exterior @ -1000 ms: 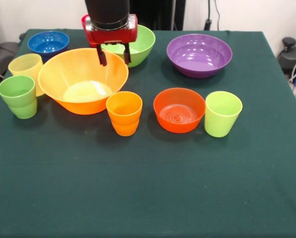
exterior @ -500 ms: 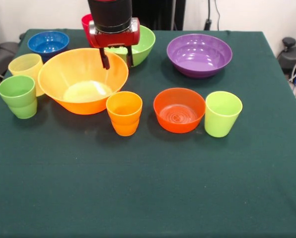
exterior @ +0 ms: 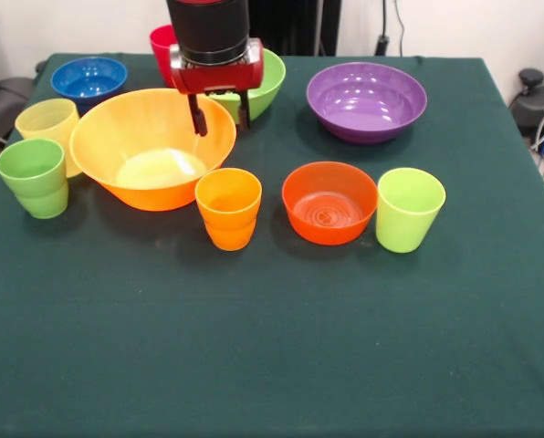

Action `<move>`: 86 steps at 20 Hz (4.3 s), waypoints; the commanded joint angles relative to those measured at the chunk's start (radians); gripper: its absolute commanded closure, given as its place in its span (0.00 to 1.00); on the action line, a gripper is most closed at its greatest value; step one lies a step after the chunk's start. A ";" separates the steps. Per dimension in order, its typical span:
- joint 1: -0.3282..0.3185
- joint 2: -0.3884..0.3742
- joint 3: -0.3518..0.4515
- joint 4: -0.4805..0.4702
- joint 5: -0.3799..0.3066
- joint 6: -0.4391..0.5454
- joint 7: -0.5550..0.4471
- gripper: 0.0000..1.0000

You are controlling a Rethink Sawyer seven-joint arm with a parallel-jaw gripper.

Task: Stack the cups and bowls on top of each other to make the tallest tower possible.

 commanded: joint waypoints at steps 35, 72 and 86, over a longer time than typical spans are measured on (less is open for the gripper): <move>0.029 0.103 0.043 0.026 -0.091 -0.098 -0.034 0.00; 0.022 -0.055 0.061 0.092 -0.053 -0.003 -0.043 1.00; 0.043 -0.170 0.082 0.114 0.015 0.132 -0.029 1.00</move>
